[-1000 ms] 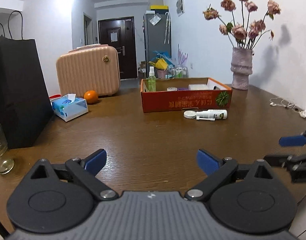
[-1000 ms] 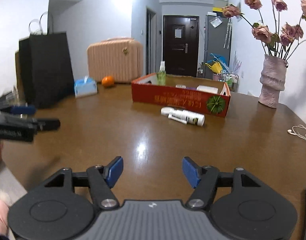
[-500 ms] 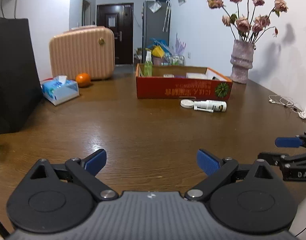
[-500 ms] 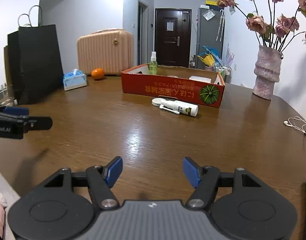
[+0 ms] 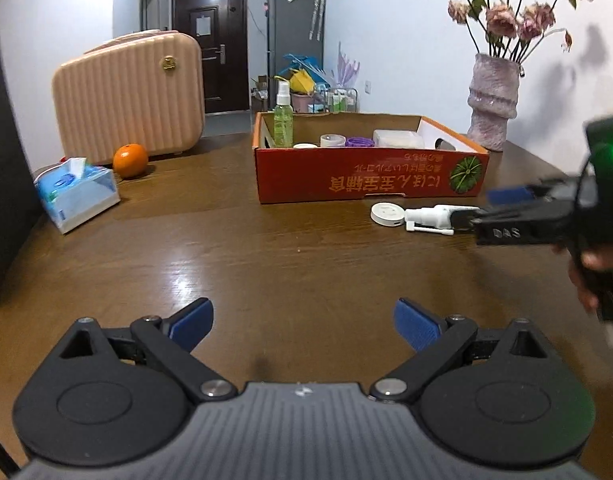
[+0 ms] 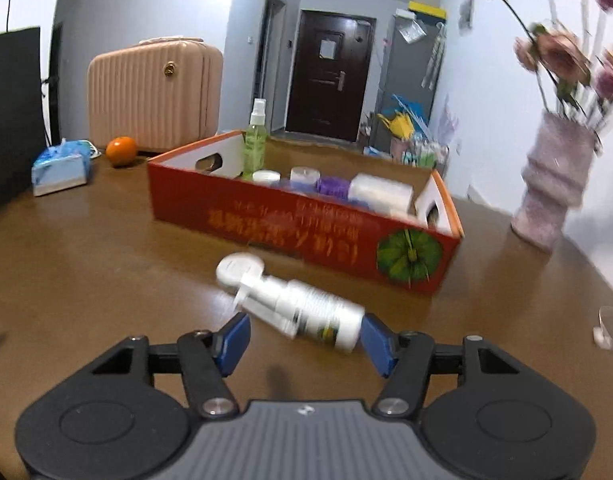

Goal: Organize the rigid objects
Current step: 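Grasp the round white cap with the left tool while the right tool grasps the white spray bottle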

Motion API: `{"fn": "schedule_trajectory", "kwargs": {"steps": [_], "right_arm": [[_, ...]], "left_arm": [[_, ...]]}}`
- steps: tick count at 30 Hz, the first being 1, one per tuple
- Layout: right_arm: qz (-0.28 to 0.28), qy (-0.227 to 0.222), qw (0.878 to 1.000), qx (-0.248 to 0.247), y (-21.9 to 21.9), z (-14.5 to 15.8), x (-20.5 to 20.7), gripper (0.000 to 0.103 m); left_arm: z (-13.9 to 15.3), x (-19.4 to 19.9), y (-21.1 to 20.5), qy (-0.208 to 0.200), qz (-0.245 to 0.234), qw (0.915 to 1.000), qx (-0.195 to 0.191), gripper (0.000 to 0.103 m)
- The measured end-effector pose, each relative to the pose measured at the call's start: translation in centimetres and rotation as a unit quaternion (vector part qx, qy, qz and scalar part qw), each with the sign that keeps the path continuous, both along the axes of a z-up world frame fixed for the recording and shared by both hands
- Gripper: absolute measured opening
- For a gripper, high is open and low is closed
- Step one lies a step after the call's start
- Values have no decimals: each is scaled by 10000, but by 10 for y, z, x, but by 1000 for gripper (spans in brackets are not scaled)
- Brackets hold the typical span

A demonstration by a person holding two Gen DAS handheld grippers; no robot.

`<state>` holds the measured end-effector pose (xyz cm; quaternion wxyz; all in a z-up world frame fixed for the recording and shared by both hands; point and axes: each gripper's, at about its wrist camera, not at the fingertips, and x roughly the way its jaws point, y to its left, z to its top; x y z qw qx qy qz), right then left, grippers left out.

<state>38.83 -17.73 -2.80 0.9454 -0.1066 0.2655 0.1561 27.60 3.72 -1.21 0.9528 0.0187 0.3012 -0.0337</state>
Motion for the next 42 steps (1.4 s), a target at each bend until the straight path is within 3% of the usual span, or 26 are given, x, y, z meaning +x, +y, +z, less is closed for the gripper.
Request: {"fn": "schedule_trajectory", "kwargs": {"steps": [3, 7, 10, 11, 13, 18, 23, 28, 31, 34, 38, 42], "right_arm": [[403, 140, 9987, -265, 12, -6, 32, 58], [914, 532, 9943, -160, 18, -14, 63, 55], [1061, 694, 9914, -337, 24, -16, 73, 32], [966, 715, 9922, -338, 24, -16, 75, 25], [646, 747, 9948, -251, 15, -16, 77, 24], [0, 904, 9933, 714, -29, -19, 73, 24], [-437, 901, 9846, 1430, -61, -27, 85, 22], [-753, 602, 9840, 1501, -75, -23, 78, 18], [-754, 546, 9856, 1414, -75, -24, 78, 18], [-749, 446, 9856, 1448, -76, -19, 74, 18], [-737, 214, 9861, 1474, -75, -12, 69, 18], [-550, -255, 9887, 1369, -70, 0, 52, 18]], "left_arm": [[-2, 24, -3, 61, -117, 9999, 52, 99], [-4, 54, -9, 220, -260, 9994, -41, 99], [-4, 71, -16, 234, -324, 9992, -82, 99], [-4, 75, -19, 257, -326, 9991, -88, 99], [-7, 83, -26, 308, -343, 9989, -93, 99], [-16, 115, -52, 426, -548, 9975, -154, 99], [-25, 155, -77, 304, -367, 9989, 4, 95], [-35, 182, -99, 177, -323, 9983, 441, 80], [-41, 190, -100, 241, -272, 9986, 381, 66], [-41, 189, -98, 217, -357, 9985, 345, 42], [-39, 181, -98, 197, -459, 9975, 501, 40], [-26, 156, -89, 126, -402, 9983, 396, 40]]}}
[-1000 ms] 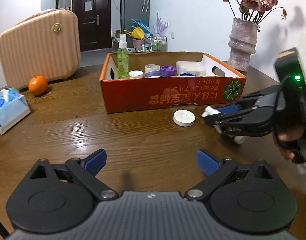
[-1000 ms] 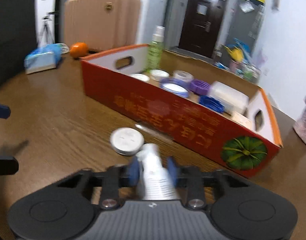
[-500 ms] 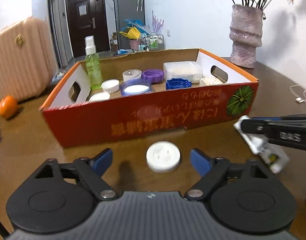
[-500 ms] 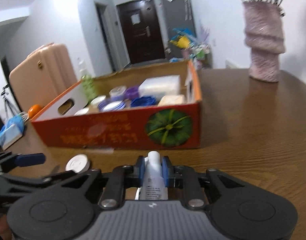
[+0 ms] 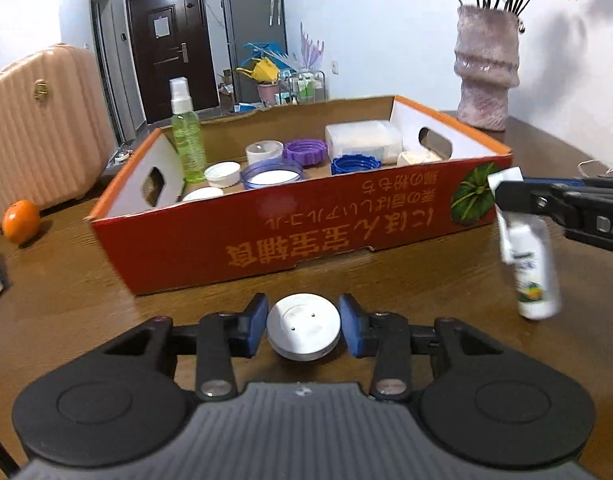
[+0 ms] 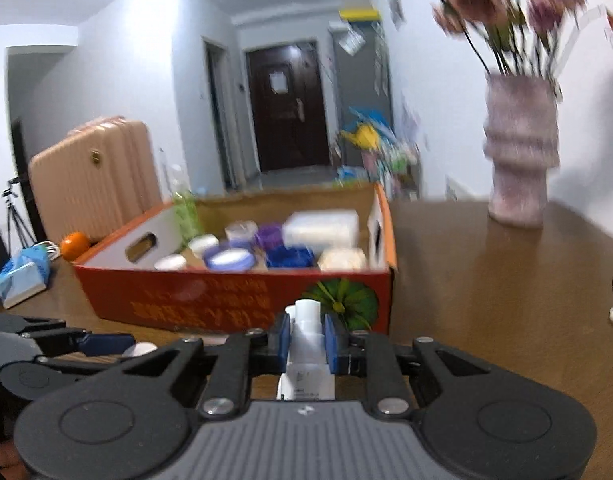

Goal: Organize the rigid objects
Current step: 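Grasp the round white cap with the left tool while the right tool grasps the white spray bottle, then lower the white cap and spray bottle into the box, opening both tools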

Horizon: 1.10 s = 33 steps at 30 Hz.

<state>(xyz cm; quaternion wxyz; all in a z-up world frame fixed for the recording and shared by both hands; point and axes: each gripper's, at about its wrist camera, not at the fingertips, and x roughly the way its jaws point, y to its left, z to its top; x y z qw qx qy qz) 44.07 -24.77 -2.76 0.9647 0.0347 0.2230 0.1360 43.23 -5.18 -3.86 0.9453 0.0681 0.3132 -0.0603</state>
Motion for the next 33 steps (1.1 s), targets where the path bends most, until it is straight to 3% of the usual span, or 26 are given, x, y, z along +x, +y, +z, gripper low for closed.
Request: {"fn": "schedule_trajectory", "kwargs": {"steps": [7, 14, 21, 28, 33], "right_arm": [[0, -297, 9993, -222, 10, 17, -35, 18], [-208, -131, 9995, -218, -2, 13, -86, 18], [-368, -327, 9981, -364, -9, 9, -145, 18], [-393, -352, 9973, -511, -10, 10, -176, 18], [-370, -440, 9980, -244, -14, 17, -189, 18]], "left_arm": [[16, -69, 23, -122, 206, 9997, 18, 40], [22, -118, 35, -65, 268, 9994, -218, 40], [25, -151, 30, -71, 163, 9995, -275, 40], [28, -175, 24, -113, 26, 9995, -285, 40], [34, -179, 21, -191, -81, 9994, -289, 40]]}}
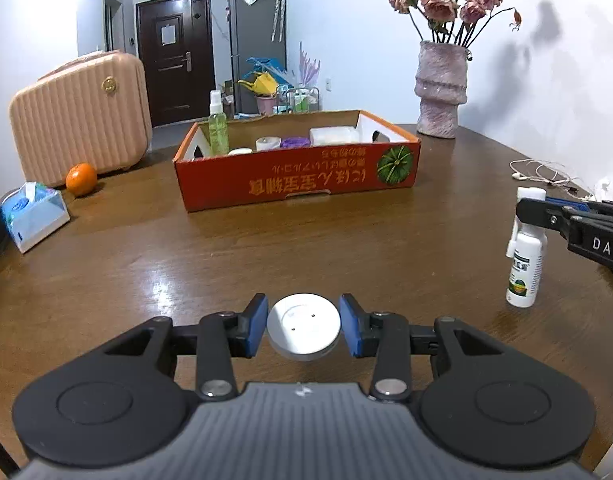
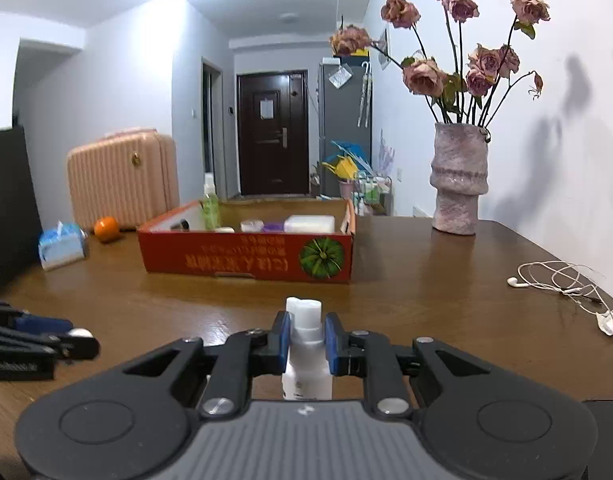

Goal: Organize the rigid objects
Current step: 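Lower the white cap and spray bottle into the box, opening both tools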

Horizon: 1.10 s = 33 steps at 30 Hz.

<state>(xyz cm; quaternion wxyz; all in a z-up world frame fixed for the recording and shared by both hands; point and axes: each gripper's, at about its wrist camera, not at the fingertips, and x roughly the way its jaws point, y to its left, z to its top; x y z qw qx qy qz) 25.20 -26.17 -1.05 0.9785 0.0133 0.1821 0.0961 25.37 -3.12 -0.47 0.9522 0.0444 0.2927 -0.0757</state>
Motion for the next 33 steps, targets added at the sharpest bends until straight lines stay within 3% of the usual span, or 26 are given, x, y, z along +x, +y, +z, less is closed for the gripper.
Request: {"fn": "schedule_trajectory", "kwargs": {"steps": [7, 14, 18, 22, 27, 33], "right_arm": [[352, -191, 9989, 237, 9, 24, 38, 18], [562, -296, 9958, 657, 28, 56, 157, 18], [349, -206, 9954, 865, 37, 56, 234, 18], [123, -154, 9965, 817, 45, 38, 281, 18], [67, -10, 9991, 414, 58, 11, 306, 18], [80, -67, 9994, 344, 57, 0, 310, 20]], "left_arm": [[28, 59, 3, -186, -353, 9992, -99, 40], [60, 203, 2, 52, -482, 9982, -342, 40], [48, 278, -1, 410, -322, 9979, -373, 40], [24, 336, 1, 910, -177, 9945, -486, 40], [3, 361, -2, 1012, -140, 9945, -240, 40], [-8, 364, -7, 1132, -185, 9929, -307, 40]]}}
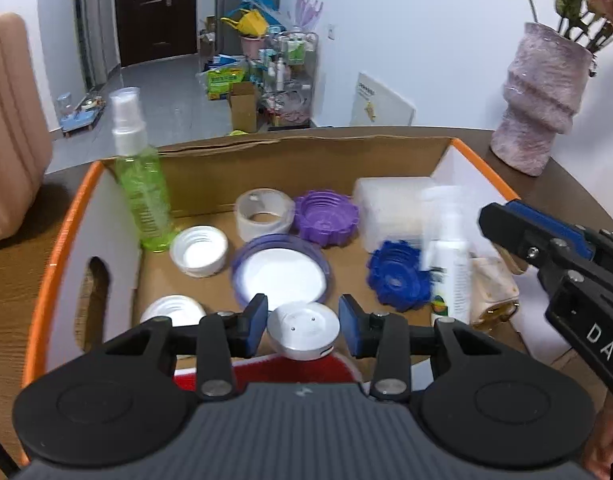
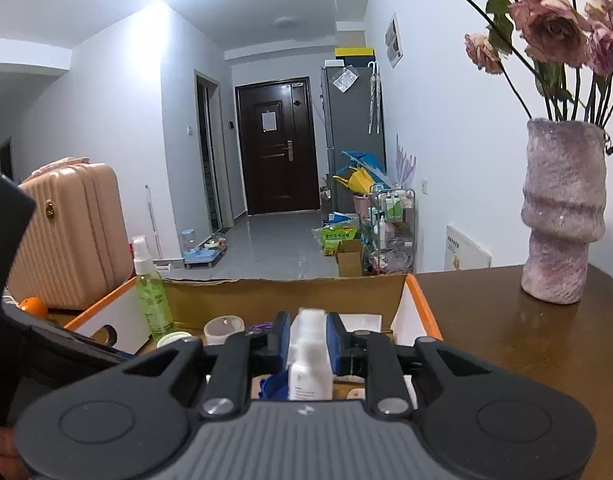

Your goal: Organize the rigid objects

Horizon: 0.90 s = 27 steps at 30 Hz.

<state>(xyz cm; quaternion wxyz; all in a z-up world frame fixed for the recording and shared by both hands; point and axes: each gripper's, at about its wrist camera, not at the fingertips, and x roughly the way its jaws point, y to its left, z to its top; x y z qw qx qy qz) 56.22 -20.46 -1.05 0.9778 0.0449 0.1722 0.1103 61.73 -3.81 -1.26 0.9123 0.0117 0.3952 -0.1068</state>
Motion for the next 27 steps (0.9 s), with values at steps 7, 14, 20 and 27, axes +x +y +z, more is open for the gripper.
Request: {"fn": "schedule_trajectory", "kwargs": {"steps": [7, 14, 20, 27], "right_arm": [[-114, -92, 9999, 78, -13, 11, -17, 20], [-315, -222, 9990, 237, -41, 45, -45, 29], [-249, 151, 9994, 196, -52, 75, -83, 47], [44, 261, 9994, -226, -45, 79, -166, 81]], "left_arm": [[5, -4, -20, -63, -111, 9999, 77, 53], [50, -41, -6, -461, 15, 9989, 126, 67], [82, -116, 12, -1054, 289, 9933, 375, 79], [79, -241, 30, -1770, 626, 9816, 359, 92]]}}
